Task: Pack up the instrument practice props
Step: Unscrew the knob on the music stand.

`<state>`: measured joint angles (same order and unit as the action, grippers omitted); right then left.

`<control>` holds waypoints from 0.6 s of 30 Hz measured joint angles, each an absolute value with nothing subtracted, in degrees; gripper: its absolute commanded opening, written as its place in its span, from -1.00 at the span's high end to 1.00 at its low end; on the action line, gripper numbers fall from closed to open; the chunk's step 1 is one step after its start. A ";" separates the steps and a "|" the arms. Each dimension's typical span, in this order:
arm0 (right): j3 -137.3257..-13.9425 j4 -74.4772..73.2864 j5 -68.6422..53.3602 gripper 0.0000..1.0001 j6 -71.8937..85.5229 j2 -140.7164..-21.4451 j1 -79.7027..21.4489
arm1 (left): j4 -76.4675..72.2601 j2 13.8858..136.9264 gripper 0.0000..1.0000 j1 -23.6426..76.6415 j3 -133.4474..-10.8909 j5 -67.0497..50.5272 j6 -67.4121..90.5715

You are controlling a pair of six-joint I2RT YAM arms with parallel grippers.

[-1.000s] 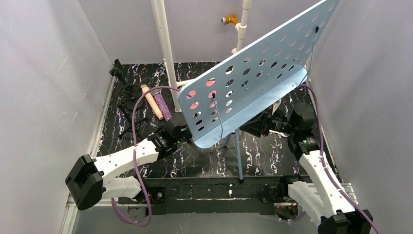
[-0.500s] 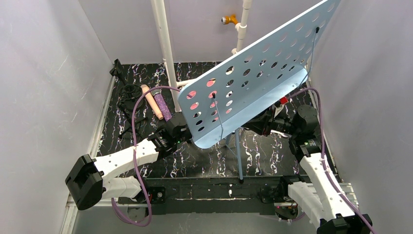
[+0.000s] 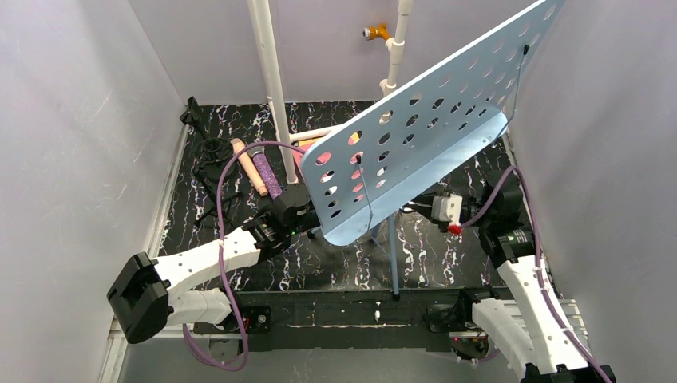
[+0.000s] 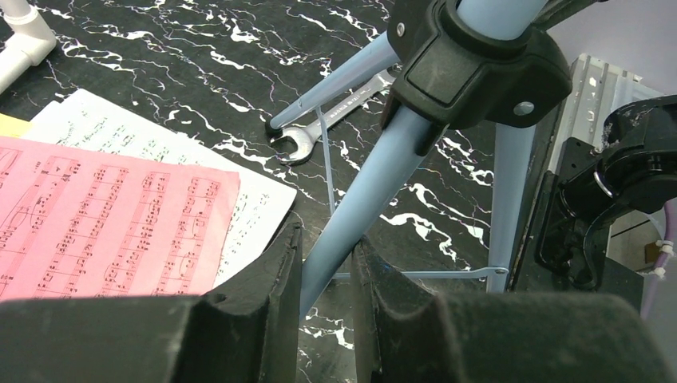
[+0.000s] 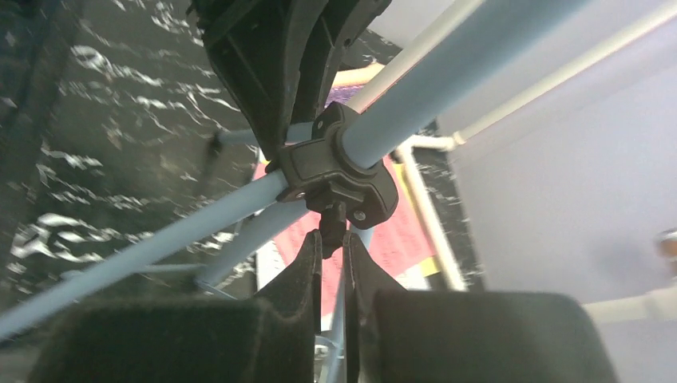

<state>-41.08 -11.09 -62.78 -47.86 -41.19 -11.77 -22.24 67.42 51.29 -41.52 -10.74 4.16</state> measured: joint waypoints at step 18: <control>-37.23 -20.16 -55.57 -0.48 -51.62 -33.54 -12.38 | -22.31 67.94 1.00 51.33 -41.87 -13.02 5.58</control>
